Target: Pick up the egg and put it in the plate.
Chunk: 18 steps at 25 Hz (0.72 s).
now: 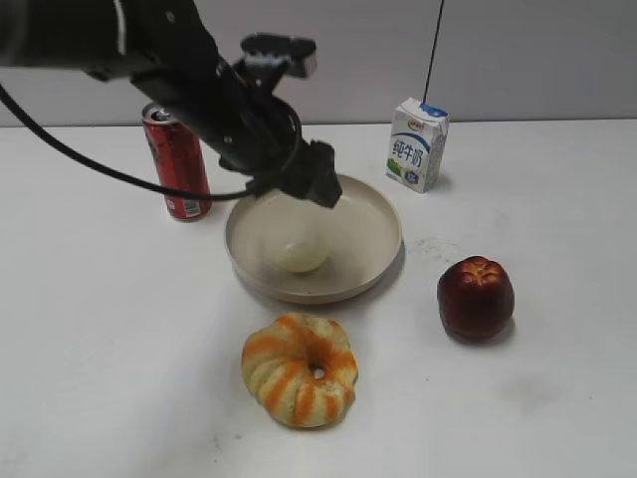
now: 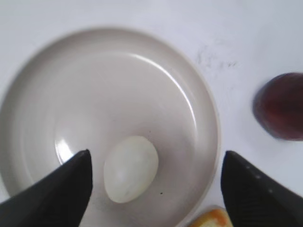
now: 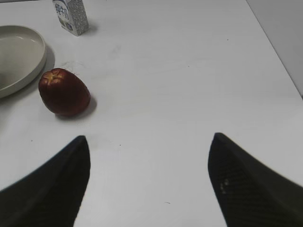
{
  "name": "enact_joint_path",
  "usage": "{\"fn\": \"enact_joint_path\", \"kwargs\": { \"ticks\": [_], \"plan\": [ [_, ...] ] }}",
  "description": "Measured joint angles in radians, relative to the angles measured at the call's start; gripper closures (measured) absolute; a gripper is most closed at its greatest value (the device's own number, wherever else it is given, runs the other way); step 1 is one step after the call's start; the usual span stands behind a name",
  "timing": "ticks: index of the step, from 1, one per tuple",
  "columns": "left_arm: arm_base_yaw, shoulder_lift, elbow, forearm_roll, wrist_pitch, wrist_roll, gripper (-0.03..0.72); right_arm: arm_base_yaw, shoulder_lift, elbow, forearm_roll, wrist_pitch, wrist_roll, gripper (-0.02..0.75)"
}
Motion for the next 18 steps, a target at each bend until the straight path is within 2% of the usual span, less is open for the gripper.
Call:
{"fn": "enact_joint_path", "kwargs": {
  "ticks": [5, 13, 18],
  "plan": [
    [0.032, -0.188, 0.0, 0.082, 0.139, -0.075, 0.031, 0.0, 0.0, 0.0, 0.0, 0.0, 0.0, 0.151],
    [0.127, -0.372, 0.0, 0.405, 0.479, -0.292, 0.031, 0.0, 0.0, 0.0, 0.0, 0.0, 0.0, 0.151],
    [0.21, -0.449, 0.025, 0.47, 0.57, -0.341, 0.036, 0.0, 0.0, 0.0, 0.0, 0.0, 0.0, 0.151]
  ]
}}
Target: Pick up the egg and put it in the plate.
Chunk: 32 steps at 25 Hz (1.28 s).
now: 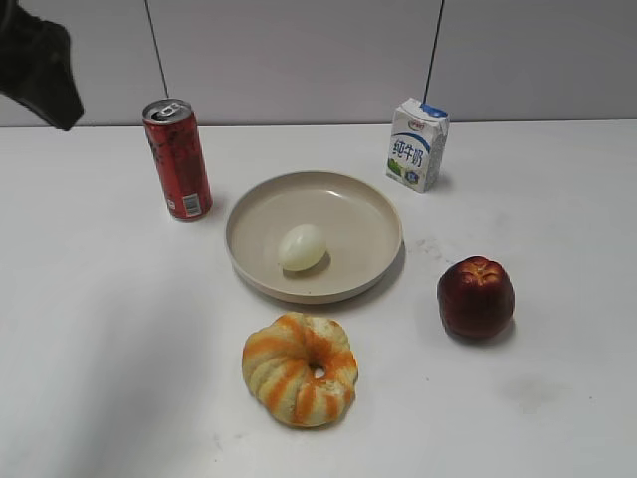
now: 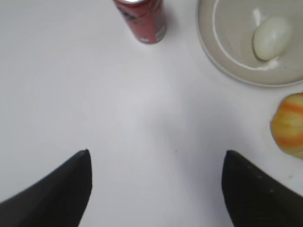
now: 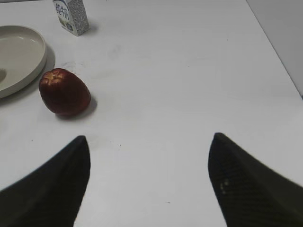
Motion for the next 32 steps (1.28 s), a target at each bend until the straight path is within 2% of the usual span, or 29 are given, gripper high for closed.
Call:
{"fn": "enact_joint_path", "kwargs": {
  "ticks": [4, 10, 14, 18, 24, 32],
  "plan": [
    [0.065, -0.097, 0.116, 0.006, 0.006, -0.023, 0.043, 0.0, 0.0, 0.0, 0.0, 0.0, 0.0, 0.151],
    [0.157, -0.328, 0.421, 0.006, -0.02, -0.049, 0.048, 0.0, 0.0, 0.0, 0.0, 0.0, 0.0, 0.151],
    [0.181, -0.515, 0.607, 0.007, -0.051, -0.06, 0.054, 0.0, 0.0, 0.0, 0.0, 0.0, 0.0, 0.151],
    [0.181, -0.701, 0.738, 0.016, -0.05, -0.087, 0.057, 0.0, 0.0, 0.0, 0.0, 0.0, 0.0, 0.151],
    [0.182, -1.007, 0.843, 0.02, -0.025, -0.1, 0.058, 0.0, 0.0, 0.0, 0.0, 0.0, 0.0, 0.151],
    [0.184, -1.267, 0.851, 0.057, -0.026, -0.102, 0.069, 0.0, 0.0, 0.0, 0.0, 0.0, 0.0, 0.151]
  ]
}}
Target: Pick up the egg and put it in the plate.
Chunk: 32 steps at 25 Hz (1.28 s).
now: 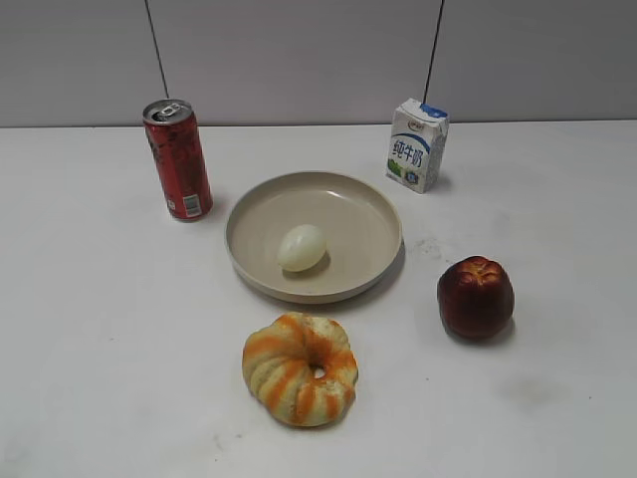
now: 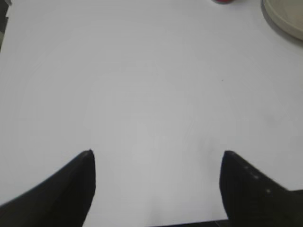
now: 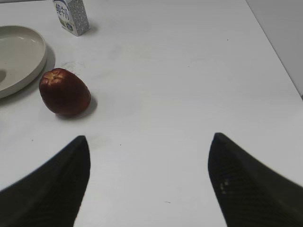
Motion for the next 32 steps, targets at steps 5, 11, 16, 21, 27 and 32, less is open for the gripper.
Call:
{"fn": "enact_joint_path", "kwargs": {
  "ticks": [5, 11, 16, 21, 27, 32],
  "plan": [
    [0.0, -0.013, 0.013, -0.003, -0.036, 0.0, 0.08, 0.0, 0.0, 0.0, 0.0, 0.0, 0.0, 0.151],
    [0.0, -0.011, 0.085, -0.019, -0.088, 0.0, 0.094, 0.0, 0.0, 0.0, 0.0, 0.0, 0.0, 0.151],
    [0.0, -0.011, 0.089, -0.018, -0.09, 0.0, 0.104, 0.0, 0.0, 0.0, 0.0, 0.0, 0.0, 0.151],
    [0.0, -0.011, 0.089, -0.018, -0.09, 0.0, 0.106, 0.0, 0.0, 0.0, 0.0, 0.0, 0.0, 0.151],
    [0.012, -0.012, 0.089, -0.018, -0.09, 0.0, 0.116, 0.0, 0.0, 0.0, 0.001, 0.0, 0.0, 0.151],
    [0.089, -0.073, 0.089, -0.018, -0.093, 0.0, 0.116, 0.0, 0.0, 0.0, 0.001, 0.0, 0.0, 0.151]
  ]
}}
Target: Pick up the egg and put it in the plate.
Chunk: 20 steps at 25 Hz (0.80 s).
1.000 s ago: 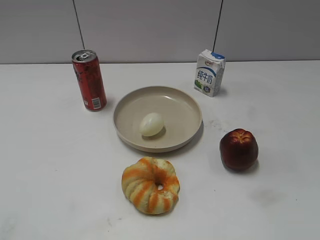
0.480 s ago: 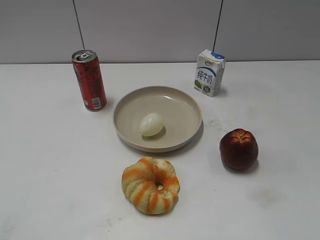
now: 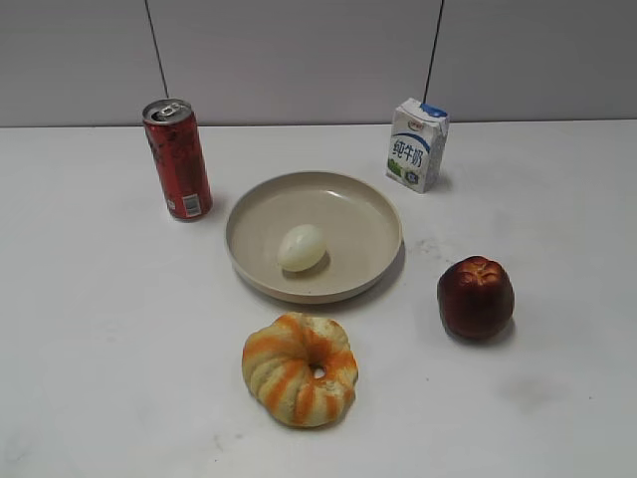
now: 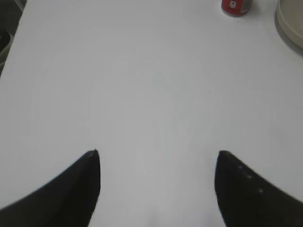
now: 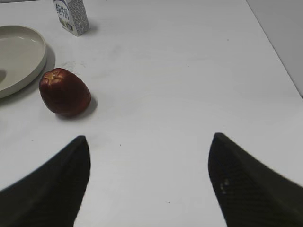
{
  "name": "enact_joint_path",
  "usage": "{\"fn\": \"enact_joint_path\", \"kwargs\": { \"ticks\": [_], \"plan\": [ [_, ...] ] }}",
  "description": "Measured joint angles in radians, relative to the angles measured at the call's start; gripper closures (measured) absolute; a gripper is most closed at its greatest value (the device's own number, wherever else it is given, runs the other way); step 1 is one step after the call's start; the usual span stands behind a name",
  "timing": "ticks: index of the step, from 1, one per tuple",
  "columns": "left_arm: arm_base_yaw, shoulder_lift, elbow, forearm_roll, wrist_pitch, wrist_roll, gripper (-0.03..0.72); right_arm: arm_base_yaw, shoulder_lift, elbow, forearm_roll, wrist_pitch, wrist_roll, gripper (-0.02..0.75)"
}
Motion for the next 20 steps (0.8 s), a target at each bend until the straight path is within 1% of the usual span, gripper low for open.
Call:
{"fn": "enact_joint_path", "kwargs": {
  "ticks": [5, 7, 20],
  "plan": [
    [0.053, -0.123, 0.0, 0.0, 0.001, 0.0, 0.116, 0.0, 0.0, 0.0, 0.002, 0.0, 0.0, 0.151],
    [0.065, -0.134, 0.0, 0.001, 0.002, 0.0, 0.116, 0.0, 0.0, 0.0, 0.003, 0.0, 0.0, 0.151],
    [0.068, -0.134, 0.0, 0.001, 0.002, 0.0, 0.184, 0.0, 0.0, 0.0, 0.003, 0.0, 0.0, 0.151]
  ]
}}
